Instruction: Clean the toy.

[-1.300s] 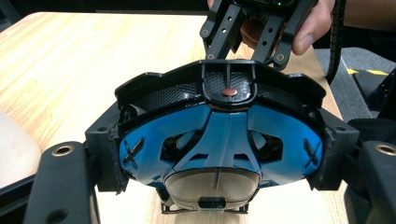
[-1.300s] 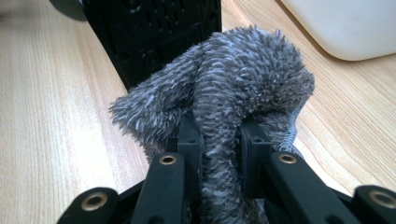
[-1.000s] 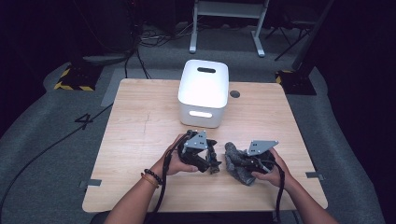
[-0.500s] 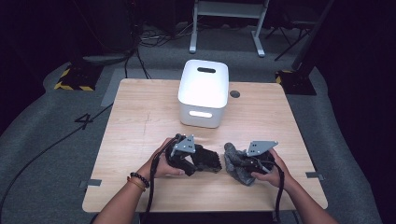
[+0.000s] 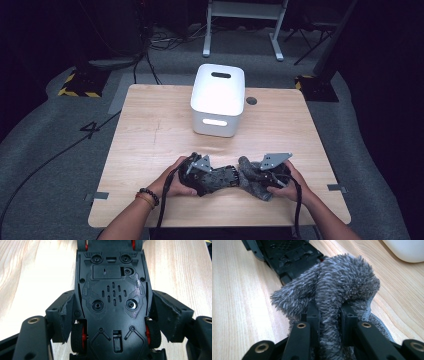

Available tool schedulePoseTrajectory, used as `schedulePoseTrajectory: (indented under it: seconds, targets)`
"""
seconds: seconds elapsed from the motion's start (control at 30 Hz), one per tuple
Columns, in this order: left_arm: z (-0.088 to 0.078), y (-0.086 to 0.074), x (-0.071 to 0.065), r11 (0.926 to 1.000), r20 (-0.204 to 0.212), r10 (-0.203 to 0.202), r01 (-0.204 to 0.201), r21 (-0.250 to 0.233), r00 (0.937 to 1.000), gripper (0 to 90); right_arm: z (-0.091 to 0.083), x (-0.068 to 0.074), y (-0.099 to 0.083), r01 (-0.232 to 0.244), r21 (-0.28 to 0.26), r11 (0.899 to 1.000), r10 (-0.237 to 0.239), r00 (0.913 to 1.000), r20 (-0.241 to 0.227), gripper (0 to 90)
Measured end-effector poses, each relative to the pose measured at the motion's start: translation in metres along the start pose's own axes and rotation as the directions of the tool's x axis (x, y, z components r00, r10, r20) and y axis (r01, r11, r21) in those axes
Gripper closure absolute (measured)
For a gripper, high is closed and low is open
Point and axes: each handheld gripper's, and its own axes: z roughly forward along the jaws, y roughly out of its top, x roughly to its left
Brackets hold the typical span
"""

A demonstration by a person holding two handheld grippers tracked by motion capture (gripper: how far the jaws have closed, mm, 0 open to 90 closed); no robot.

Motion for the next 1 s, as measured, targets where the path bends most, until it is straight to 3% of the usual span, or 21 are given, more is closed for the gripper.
schedulePoseTrajectory:
  seconds: [0.13,0.27,0.33,0.4,0.47,0.57,0.73,0.8,0.87,1.0]
  targets:
    - [0.004,0.004,0.001,1.0000,0.007,-0.003,0.003,0.009,1.0000,24.2,0.008,0.000,0.002,-0.006,0.012,1.000,0.006,1.0000,-0.006,74.8]
    - [0.016,0.017,-0.001,0.9972,0.008,0.021,-0.022,0.072,0.9997,21.1,0.015,-0.001,0.002,-0.008,0.032,0.999,0.008,0.9999,-0.010,74.9]
    - [0.022,0.022,-0.001,0.9956,0.008,0.011,-0.012,0.093,0.9999,18.8,0.016,0.000,0.002,-0.006,0.033,0.999,0.007,0.9998,-0.017,74.8]
    - [0.027,0.025,-0.003,0.9926,-0.016,0.028,-0.025,0.118,0.9995,22.8,0.018,0.002,0.003,-0.005,0.043,0.999,0.005,1.0000,-0.007,74.8]
    - [0.027,0.025,-0.002,0.9935,-0.012,0.015,-0.013,0.113,0.9998,22.8,0.019,0.003,0.004,-0.001,0.051,0.999,0.000,0.9999,0.013,74.6]
    - [0.027,0.022,-0.002,0.9957,-0.043,-0.011,0.015,0.092,0.9990,24.5,0.019,0.003,0.002,-0.008,0.063,0.998,0.005,0.9992,0.041,74.3]
    - [0.029,0.024,-0.001,0.9962,-0.073,-0.037,0.043,0.076,0.9966,25.3,0.007,0.007,0.000,-0.002,0.044,0.999,0.003,0.9999,-0.010,74.5]
    - [0.031,0.025,0.001,0.9955,-0.082,-0.064,0.069,0.065,0.9946,25.3,0.002,0.009,0.000,-0.002,0.031,1.000,0.004,0.9977,-0.067,74.3]
    - [0.032,0.027,0.002,0.9943,-0.088,-0.080,0.085,0.063,0.9930,25.2,0.001,0.013,0.001,0.015,0.041,0.999,-0.012,0.9976,-0.067,73.9]
    - [0.033,0.030,0.004,0.9919,-0.069,-0.102,0.107,0.069,0.9923,24.0,0.009,0.010,-0.002,0.001,0.068,0.998,0.002,0.9990,-0.044,73.7]
